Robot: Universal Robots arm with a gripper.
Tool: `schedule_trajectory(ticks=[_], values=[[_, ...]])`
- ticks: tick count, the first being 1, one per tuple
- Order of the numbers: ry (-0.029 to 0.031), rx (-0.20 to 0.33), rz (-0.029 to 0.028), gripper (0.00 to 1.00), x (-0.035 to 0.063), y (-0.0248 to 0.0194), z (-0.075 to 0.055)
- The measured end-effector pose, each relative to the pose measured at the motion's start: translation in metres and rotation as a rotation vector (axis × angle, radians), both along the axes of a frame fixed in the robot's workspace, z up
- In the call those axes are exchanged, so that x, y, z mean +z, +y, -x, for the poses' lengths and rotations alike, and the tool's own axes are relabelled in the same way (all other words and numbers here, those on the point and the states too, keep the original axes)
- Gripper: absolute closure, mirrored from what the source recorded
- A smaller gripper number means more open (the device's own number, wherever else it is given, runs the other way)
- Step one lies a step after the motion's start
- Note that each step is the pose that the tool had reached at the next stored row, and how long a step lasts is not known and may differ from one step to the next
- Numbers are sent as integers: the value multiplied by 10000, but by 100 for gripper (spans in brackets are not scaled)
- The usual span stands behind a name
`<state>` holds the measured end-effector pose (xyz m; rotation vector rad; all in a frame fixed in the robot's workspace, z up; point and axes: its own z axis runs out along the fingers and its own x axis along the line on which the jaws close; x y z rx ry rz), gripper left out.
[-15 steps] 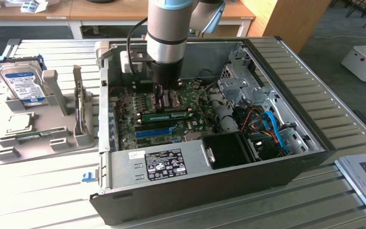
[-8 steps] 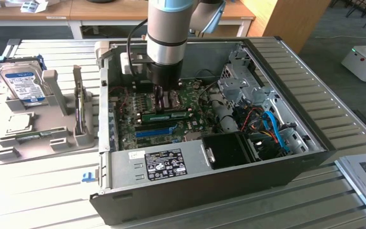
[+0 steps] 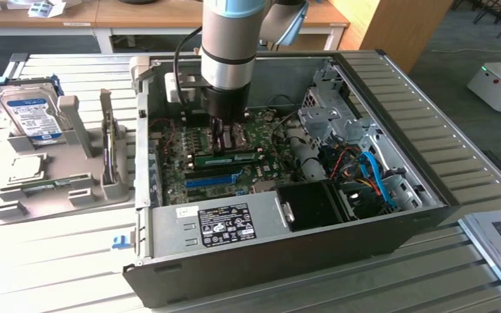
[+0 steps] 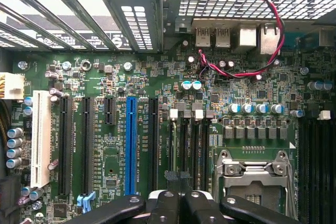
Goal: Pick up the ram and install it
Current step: 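Press down the ram until it locks into place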
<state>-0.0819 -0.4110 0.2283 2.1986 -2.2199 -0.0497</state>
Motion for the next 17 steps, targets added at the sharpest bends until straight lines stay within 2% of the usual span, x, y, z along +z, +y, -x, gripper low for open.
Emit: schedule_trajectory(ticks=[17], values=[[0, 0, -1, 90, -23, 0, 1]])
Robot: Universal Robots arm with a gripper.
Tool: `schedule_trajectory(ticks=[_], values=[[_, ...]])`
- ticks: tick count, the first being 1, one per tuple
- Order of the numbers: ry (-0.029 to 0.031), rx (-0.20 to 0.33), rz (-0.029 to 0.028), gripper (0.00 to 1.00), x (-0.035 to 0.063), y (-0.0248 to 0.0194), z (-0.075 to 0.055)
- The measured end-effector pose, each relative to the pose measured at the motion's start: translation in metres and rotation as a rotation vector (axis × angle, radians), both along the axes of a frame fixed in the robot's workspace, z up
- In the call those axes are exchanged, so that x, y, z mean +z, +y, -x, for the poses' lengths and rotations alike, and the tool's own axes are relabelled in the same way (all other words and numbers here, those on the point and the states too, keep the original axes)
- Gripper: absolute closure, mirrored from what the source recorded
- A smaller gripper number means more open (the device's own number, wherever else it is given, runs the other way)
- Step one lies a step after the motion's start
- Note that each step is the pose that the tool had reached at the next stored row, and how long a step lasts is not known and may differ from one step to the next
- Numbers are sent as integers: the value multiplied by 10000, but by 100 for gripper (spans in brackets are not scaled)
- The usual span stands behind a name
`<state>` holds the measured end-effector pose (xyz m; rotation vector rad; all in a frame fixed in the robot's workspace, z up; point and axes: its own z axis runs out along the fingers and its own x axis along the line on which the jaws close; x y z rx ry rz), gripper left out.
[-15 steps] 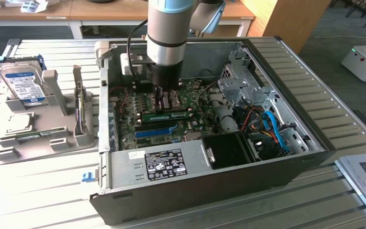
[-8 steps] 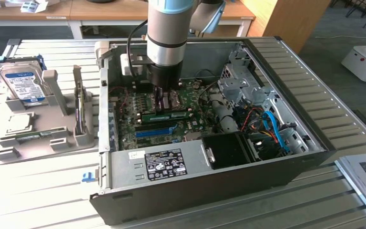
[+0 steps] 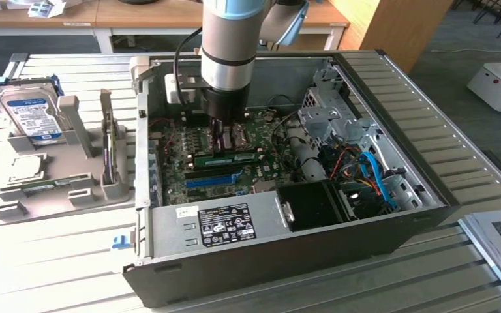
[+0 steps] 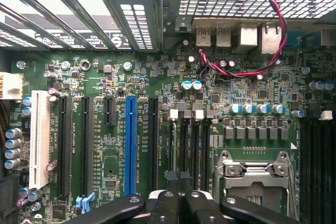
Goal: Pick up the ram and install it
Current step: 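Press down the ram until it locks into place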
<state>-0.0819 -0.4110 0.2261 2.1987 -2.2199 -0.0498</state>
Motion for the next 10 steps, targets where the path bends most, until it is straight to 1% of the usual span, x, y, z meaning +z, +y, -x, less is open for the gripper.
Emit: schedule_trajectory(ticks=[10], values=[[0, 0, 1, 90, -9, 0, 1]])
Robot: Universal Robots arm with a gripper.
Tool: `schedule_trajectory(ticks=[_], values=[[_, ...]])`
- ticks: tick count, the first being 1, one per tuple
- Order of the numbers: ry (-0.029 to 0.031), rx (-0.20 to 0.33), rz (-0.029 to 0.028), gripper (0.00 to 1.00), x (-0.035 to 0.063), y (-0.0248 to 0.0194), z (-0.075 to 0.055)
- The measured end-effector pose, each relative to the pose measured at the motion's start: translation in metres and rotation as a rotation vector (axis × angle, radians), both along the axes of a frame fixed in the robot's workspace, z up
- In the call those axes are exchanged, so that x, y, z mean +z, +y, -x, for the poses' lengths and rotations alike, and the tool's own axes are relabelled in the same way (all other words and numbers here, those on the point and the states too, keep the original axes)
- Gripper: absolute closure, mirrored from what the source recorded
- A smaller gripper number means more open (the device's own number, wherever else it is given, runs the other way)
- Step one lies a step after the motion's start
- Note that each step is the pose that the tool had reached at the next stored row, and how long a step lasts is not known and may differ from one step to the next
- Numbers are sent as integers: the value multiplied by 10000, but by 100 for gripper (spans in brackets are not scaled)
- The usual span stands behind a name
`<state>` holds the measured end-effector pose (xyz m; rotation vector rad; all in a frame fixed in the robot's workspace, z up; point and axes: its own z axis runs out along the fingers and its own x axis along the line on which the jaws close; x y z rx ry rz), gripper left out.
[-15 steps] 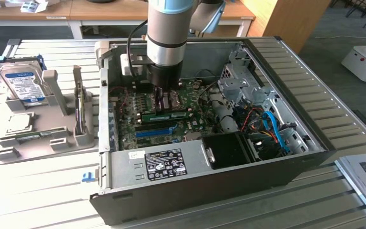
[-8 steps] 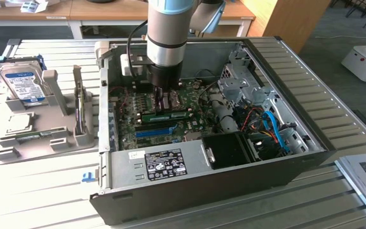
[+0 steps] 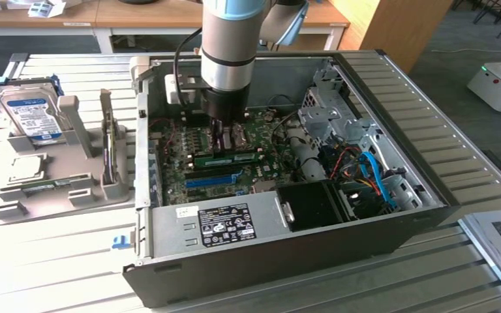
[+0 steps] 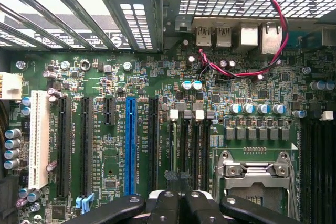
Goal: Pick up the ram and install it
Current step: 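Press down the ram until it locks into place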
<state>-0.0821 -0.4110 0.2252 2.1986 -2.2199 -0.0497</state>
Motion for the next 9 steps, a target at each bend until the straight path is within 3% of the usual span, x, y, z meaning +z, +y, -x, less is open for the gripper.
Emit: schedule_trajectory(ticks=[9], values=[[1, 0, 0, 90, -11, 0, 0]])
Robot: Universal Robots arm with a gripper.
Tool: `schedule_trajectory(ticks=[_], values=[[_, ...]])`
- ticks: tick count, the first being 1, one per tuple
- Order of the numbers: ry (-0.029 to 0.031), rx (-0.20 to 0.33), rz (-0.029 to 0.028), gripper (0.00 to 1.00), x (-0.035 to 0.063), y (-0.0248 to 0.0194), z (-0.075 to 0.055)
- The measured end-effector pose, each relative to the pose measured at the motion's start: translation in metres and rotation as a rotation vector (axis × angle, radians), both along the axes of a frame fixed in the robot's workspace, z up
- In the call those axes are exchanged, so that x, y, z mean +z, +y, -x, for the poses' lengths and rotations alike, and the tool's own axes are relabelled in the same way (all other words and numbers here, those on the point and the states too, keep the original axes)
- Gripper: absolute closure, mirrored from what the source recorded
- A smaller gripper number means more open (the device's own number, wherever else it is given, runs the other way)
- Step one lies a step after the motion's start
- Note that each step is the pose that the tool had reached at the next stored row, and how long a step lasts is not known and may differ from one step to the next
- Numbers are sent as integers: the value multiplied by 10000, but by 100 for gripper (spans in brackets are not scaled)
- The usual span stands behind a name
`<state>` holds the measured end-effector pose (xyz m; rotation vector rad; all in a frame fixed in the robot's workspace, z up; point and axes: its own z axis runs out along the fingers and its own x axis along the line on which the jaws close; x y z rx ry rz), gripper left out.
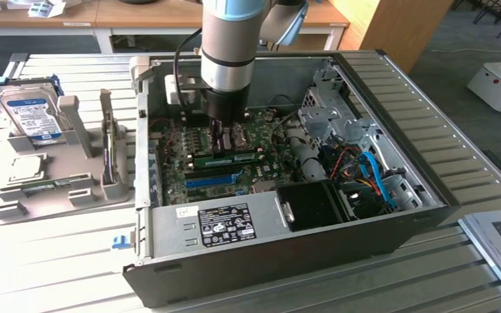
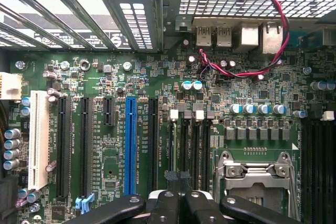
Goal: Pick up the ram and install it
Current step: 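Press down the ram until it locks into place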
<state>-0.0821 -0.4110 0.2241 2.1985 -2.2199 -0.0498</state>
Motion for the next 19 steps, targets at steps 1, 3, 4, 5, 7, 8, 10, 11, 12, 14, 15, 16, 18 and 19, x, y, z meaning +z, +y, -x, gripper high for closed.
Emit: schedule_trajectory(ticks=[1, 3, 4, 5, 7, 8, 10, 11, 12, 14, 15, 16, 18, 19], values=[[1, 0, 0, 90, -1, 0, 0], [-1, 0, -2, 90, -3, 0, 0], [-1, 0, -2, 90, -3, 0, 0], [-2, 0, -3, 90, -3, 0, 0], [-2, 0, -3, 90, -3, 0, 0], [-1, 0, -2, 90, -3, 0, 0], [-3, 0, -2, 90, -4, 0, 0], [-4, 1, -2, 90, -5, 0, 0], [-6, 1, -4, 90, -5, 0, 0], [-10, 1, -7, 90, -6, 0, 0], [-11, 0, -8, 90, -7, 0, 0], [-11, 0, -8, 90, -7, 0, 0], [-11, 0, -8, 90, -8, 0, 0], [-11, 0, -9, 90, -8, 0, 0]])
